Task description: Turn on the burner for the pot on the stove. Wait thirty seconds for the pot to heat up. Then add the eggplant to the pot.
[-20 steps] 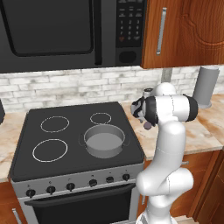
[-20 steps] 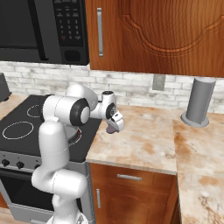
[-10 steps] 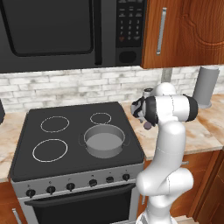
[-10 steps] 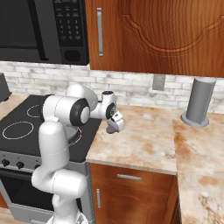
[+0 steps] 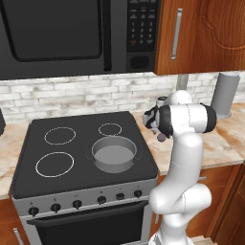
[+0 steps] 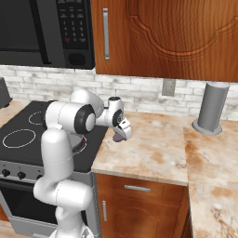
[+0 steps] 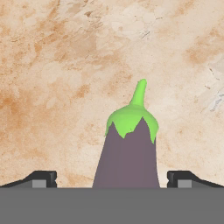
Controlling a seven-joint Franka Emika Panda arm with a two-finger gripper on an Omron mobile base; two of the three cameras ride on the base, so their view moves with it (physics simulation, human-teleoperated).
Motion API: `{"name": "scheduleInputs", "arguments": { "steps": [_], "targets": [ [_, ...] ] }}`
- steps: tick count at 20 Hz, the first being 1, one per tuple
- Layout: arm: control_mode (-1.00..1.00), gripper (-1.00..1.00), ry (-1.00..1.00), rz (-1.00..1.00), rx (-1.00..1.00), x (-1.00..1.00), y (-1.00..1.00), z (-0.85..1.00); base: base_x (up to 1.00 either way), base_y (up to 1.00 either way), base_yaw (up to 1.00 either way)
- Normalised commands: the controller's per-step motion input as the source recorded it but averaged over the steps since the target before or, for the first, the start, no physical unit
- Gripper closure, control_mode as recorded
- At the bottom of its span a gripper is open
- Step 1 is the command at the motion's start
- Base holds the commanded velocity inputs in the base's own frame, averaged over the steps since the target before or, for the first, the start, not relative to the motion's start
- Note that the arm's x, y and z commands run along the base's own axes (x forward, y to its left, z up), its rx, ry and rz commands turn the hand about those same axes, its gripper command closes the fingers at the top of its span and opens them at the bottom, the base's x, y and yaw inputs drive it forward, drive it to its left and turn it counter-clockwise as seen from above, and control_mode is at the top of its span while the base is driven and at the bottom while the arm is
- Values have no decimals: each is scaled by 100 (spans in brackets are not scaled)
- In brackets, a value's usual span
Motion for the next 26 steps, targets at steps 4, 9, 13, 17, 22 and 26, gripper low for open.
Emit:
{"name": "scheduleInputs", "arguments": {
  "steps": [4, 9, 13, 17, 22, 26],
  "targets": [
    [-100, -100, 0, 0, 0, 0, 0, 0, 0, 0, 0],
    [-100, -100, 0, 0, 0, 0, 0, 0, 0, 0, 0],
    [-100, -100, 0, 0, 0, 0, 0, 0, 0, 0, 0],
    [-100, -100, 0, 0, 0, 0, 0, 0, 0, 0, 0],
    [-100, -100, 0, 0, 0, 0, 0, 0, 0, 0, 0],
    [-100, -100, 0, 0, 0, 0, 0, 0, 0, 0, 0]
  ]
}}
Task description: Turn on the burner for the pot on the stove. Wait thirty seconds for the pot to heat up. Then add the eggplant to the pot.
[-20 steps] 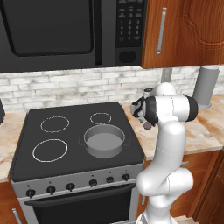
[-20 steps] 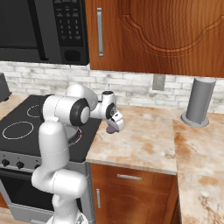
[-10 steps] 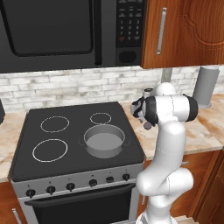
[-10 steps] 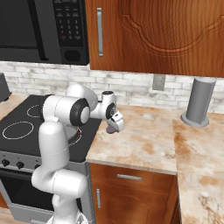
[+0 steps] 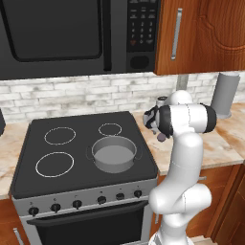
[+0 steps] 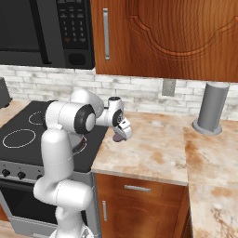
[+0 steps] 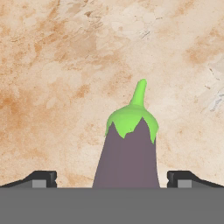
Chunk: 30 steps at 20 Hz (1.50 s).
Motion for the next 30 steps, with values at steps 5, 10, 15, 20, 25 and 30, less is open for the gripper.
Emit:
{"name": "scheduleInputs", "arguments": {
  "steps": [5, 10, 15, 20, 25, 30],
  "targets": [
    [-100, -100, 0, 0, 0, 0, 0, 0, 0, 0, 0],
    [-100, -100, 0, 0, 0, 0, 0, 0, 0, 0, 0],
    [-100, -100, 0, 0, 0, 0, 0, 0, 0, 0, 0],
    [-100, -100, 0, 0, 0, 0, 0, 0, 0, 0, 0],
    [-100, -100, 0, 0, 0, 0, 0, 0, 0, 0, 0],
    [-100, -100, 0, 0, 0, 0, 0, 0, 0, 0, 0]
  ]
}}
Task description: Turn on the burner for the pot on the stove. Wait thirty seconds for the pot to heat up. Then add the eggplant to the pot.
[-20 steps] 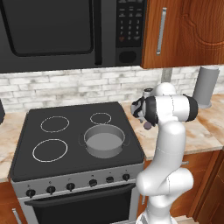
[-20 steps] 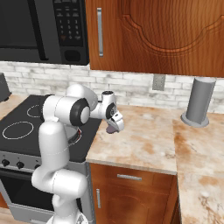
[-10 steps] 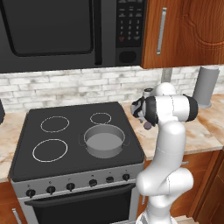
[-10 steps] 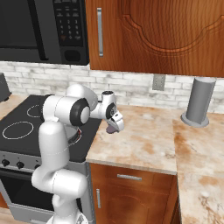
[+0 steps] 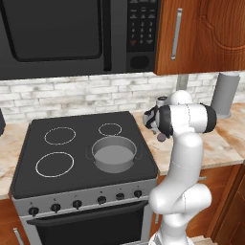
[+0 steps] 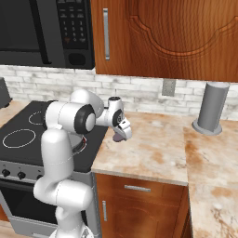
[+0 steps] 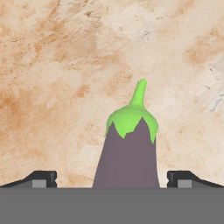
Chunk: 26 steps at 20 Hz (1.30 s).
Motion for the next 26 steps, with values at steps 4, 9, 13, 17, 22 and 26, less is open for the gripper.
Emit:
{"name": "scheduleInputs", "arguments": {
  "steps": [4, 9, 13, 17, 22, 26],
  "targets": [
    [-100, -100, 0, 0, 0, 0, 0, 0, 0, 0, 0],
    [-100, -100, 0, 0, 0, 0, 0, 0, 0, 0, 0],
    [-100, -100, 0, 0, 0, 0, 0, 0, 0, 0, 0],
    [-100, -100, 0, 0, 0, 0, 0, 0, 0, 0, 0],
    [-100, -100, 0, 0, 0, 0, 0, 0, 0, 0, 0],
    [-100, -100, 0, 0, 0, 0, 0, 0, 0, 0, 0]
  ]
}}
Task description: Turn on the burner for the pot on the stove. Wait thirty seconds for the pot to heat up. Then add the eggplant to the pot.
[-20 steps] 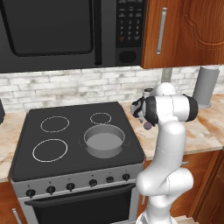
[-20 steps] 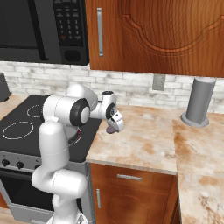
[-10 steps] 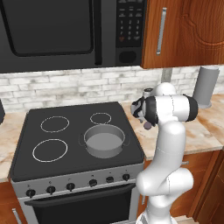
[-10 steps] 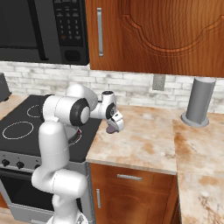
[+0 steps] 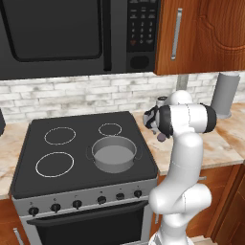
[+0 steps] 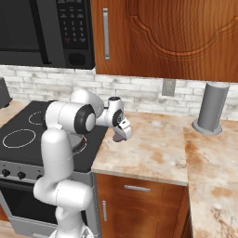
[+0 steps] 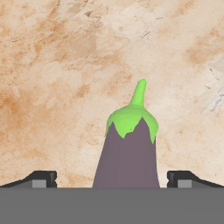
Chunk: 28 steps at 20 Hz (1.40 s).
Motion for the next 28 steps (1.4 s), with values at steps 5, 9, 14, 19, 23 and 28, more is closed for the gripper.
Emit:
{"name": "scheduleInputs", "arguments": {
  "steps": [5, 9, 14, 19, 23, 28],
  "targets": [
    [-100, -100, 0, 0, 0, 0, 0, 0, 0, 0, 0],
    [-100, -100, 0, 0, 0, 0, 0, 0, 0, 0, 0],
    [-100, -100, 0, 0, 0, 0, 0, 0, 0, 0, 0],
    [-100, -100, 0, 0, 0, 0, 0, 0, 0, 0, 0],
    [-100, -100, 0, 0, 0, 0, 0, 0, 0, 0, 0],
    [-100, 100, 0, 0, 0, 0, 0, 0, 0, 0, 0]
  ]
}}
